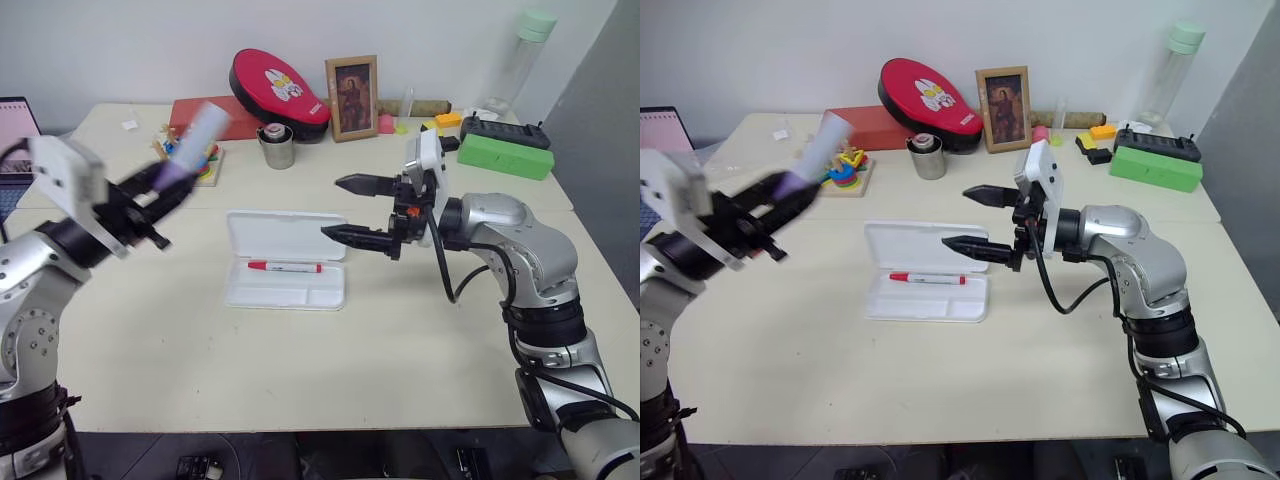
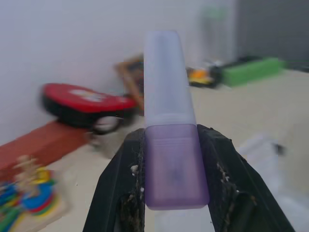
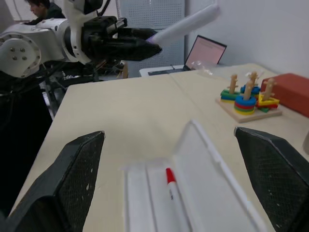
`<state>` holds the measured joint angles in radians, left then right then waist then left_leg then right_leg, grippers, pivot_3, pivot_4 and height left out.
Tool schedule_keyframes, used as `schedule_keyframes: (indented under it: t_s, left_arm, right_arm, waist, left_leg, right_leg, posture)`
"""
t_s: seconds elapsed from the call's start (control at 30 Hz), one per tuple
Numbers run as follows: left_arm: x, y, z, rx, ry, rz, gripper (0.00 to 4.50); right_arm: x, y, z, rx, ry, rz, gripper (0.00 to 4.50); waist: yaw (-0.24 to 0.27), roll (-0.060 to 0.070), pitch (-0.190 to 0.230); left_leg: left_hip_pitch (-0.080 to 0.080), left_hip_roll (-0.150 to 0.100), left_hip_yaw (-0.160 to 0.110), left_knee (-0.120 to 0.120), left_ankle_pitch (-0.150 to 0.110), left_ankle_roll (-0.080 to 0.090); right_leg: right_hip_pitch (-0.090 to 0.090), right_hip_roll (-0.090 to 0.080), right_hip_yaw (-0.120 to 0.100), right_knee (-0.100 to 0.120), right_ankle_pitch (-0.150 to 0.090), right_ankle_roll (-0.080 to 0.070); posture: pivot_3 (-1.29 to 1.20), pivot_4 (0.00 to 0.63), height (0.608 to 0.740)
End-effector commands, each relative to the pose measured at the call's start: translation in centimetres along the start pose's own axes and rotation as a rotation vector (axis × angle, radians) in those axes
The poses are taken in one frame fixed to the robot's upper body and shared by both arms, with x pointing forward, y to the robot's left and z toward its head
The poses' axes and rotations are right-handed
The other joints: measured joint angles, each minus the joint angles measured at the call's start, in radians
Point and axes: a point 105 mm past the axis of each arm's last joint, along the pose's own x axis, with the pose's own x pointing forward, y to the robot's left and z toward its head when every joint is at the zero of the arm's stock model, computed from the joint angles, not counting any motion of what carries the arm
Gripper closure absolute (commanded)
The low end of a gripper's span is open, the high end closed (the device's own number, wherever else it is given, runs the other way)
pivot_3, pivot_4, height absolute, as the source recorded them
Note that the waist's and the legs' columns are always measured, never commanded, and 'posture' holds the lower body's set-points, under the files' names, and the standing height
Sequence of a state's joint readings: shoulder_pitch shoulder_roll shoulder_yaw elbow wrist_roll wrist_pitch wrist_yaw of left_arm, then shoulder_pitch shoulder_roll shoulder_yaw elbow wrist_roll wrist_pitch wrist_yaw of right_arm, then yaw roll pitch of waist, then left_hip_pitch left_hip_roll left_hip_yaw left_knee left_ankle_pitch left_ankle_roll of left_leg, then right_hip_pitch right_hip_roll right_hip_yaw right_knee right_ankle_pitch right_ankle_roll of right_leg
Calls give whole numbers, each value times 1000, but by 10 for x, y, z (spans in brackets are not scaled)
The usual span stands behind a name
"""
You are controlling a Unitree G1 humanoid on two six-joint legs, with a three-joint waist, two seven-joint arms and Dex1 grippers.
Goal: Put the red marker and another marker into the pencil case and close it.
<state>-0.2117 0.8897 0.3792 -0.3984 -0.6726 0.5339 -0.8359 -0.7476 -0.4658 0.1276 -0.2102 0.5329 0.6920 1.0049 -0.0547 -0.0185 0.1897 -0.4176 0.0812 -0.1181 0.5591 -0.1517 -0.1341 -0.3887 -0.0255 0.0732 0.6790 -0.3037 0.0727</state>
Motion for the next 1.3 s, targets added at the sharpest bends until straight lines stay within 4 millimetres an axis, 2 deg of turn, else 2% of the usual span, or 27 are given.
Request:
schedule_keyframes:
  t_s: [0.03, 0.1, 0.17, 0.33, 0.57, 0.63, 0.97, 1.23, 1.3]
  left_arm:
    - [-3, -30, -19, 49, 168, -239, 3309]
    - [-6, -32, -38, 108, 263, -308, 3309]
    - [-6, -31, -47, 148, 297, -354, 3309]
    - [-3, -22, -64, 247, 350, -486, 3309]
    - [4, -14, -76, 240, 377, -609, 3309]
    - [2, -13, -87, 241, 427, -648, 3309]
    - [13, 0, -97, 269, 472, -659, 3309]
    - [13, -1, -102, 250, 499, -684, 3309]
    - [13, -1, -103, 235, 510, -690, 2609]
  right_arm:
    - [-2, 22, -11, -38, 76, 98, 0]
    - [1, 18, -14, -41, 81, 71, 0]
    - [2, 18, -15, -42, 84, 61, 0]
    - [3, 19, -20, -50, 99, 44, 0]
    - [1, 21, -23, -49, 110, 17, 0]
    - [0, 21, -24, -42, 108, 1, 0]
    - [-2, 24, -25, -26, 107, -38, 0]
    - [-2, 23, -26, -18, 104, -43, 0]
    - [-1, 22, -27, -18, 104, -44, 0]
  waist:
    - [-3, 0, 0]
    - [-8, 0, 0]
    - [-11, 1, 1]
    - [-2, 1, 1]
    - [3, 1, 1]
    - [1, 1, 1]
    - [-2, 1, 1]
    - [-2, 1, 1]
    - [-2, 1, 1]
  left_leg:
    - [0, 0, 0, 0, 0, 0]
    - [0, 1, 1, 0, 0, 0]
    - [0, 1, 1, 0, 0, 0]
    - [-2, 1, 2, 0, 0, 0]
    - [-7, 1, 1, 0, 0, 0]
    - [-8, 1, 1, 0, 0, 0]
    - [-8, 1, 0, 0, 0, 0]
    - [-8, 1, 0, 1, 0, 0]
    - [-8, 1, 0, 1, 0, 0]
  right_leg:
    - [0, 0, 0, 0, 0, 0]
    - [-1, 1, 1, 0, -1, -1]
    - [-2, 1, 1, 1, -1, -1]
    - [-3, 1, 1, 0, -1, -1]
    - [-7, 1, 0, 1, 0, -3]
    - [-8, 1, 0, 1, 1, -4]
    - [-9, 2, 0, 2, 1, -4]
    - [-9, 2, 0, 3, 1, -5]
    - [-9, 2, 0, 3, 1, -5]
  posture:
    - [0, 150, 740]
    - [0, 150, 740]
    - [0, 150, 740]
    - [0, 150, 740]
    - [0, 150, 740]
    - [0, 150, 740]
    - [0, 150, 740]
    - [0, 150, 740]
    - [0, 150, 740]
